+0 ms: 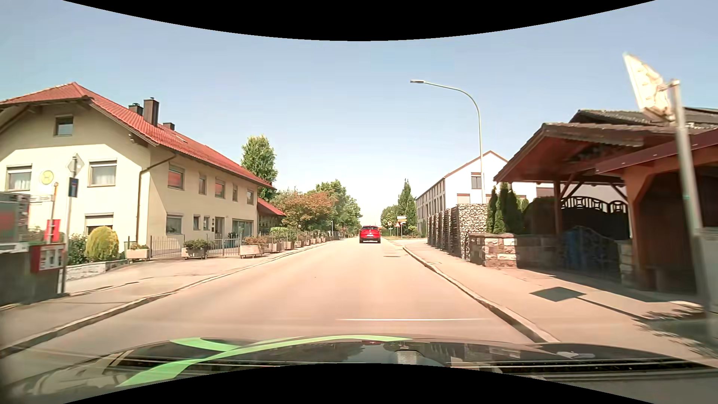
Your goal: Follow the waypoints while adhering to traffic rules and regulations
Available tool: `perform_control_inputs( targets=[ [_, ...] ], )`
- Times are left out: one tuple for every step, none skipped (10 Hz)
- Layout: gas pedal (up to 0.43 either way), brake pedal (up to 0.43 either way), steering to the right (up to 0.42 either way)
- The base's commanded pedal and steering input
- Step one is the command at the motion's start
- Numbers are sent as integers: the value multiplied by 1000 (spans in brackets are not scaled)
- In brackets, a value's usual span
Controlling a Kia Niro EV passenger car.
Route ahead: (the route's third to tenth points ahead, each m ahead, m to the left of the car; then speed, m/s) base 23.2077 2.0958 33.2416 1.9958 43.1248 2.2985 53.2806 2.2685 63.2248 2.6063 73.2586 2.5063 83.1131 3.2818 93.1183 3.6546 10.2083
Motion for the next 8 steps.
perform_control_inputs(
  targets=[
    [248,0,-16],
    [240,0,-16],
    [240,0,-16],
    [220,0,-16],
    [220,0,-12],
    [209,0,-8],
    [189,0,-6],
    [189,0,-6]
  ],
)
